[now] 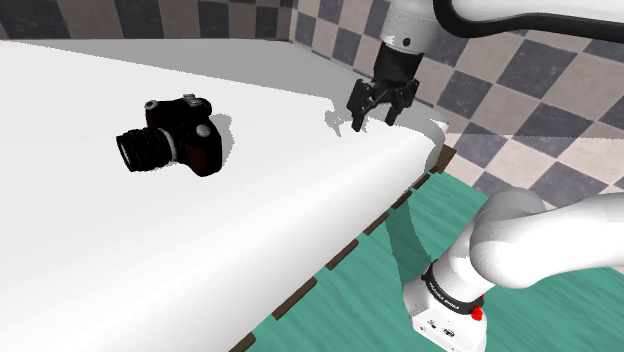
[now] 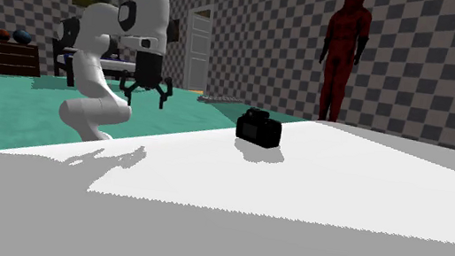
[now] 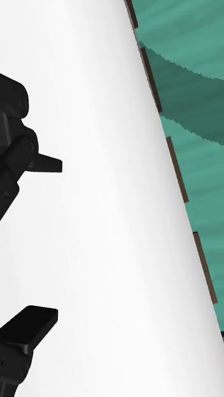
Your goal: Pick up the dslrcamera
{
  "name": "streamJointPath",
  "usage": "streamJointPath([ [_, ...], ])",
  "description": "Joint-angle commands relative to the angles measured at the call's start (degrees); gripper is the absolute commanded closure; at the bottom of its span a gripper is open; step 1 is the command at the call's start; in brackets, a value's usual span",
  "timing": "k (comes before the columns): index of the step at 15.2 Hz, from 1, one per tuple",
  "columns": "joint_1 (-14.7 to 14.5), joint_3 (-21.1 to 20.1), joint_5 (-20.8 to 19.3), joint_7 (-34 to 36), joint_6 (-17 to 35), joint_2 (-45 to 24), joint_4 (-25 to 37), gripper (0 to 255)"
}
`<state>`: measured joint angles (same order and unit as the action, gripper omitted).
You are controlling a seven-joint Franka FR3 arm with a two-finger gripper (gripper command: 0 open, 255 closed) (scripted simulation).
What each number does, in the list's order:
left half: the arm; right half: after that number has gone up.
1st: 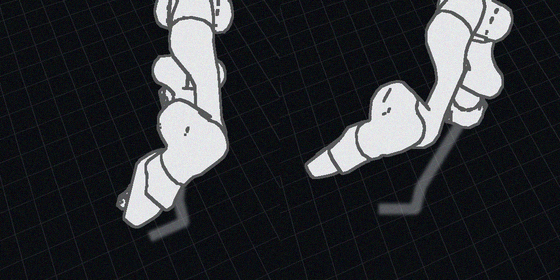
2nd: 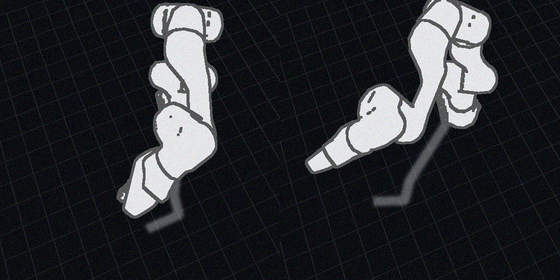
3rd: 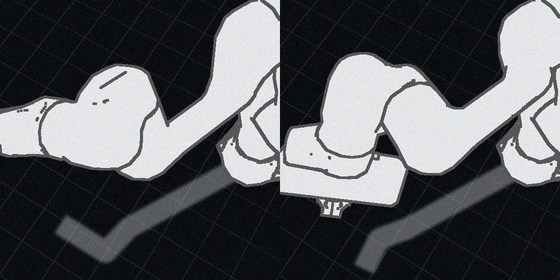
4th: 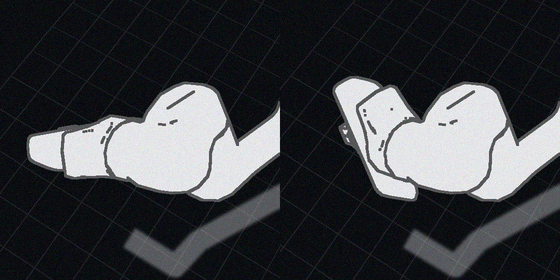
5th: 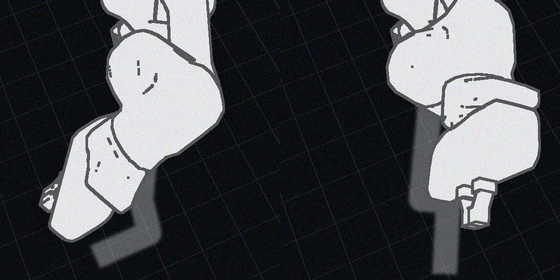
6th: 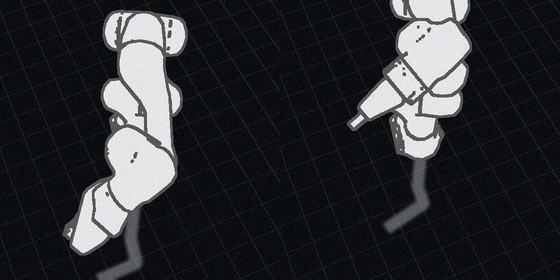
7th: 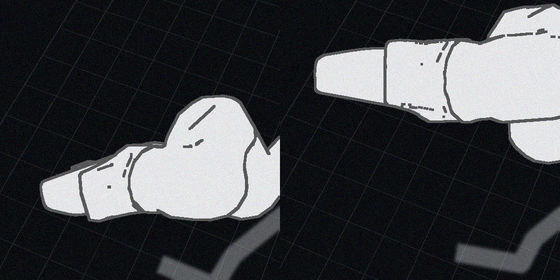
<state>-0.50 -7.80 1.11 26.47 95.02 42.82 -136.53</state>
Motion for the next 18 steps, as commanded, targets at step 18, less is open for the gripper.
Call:
streamJointPath([
  [18,6.23,-25.90,13.56,55.31,6.01,-21.68,21.04,0],
])
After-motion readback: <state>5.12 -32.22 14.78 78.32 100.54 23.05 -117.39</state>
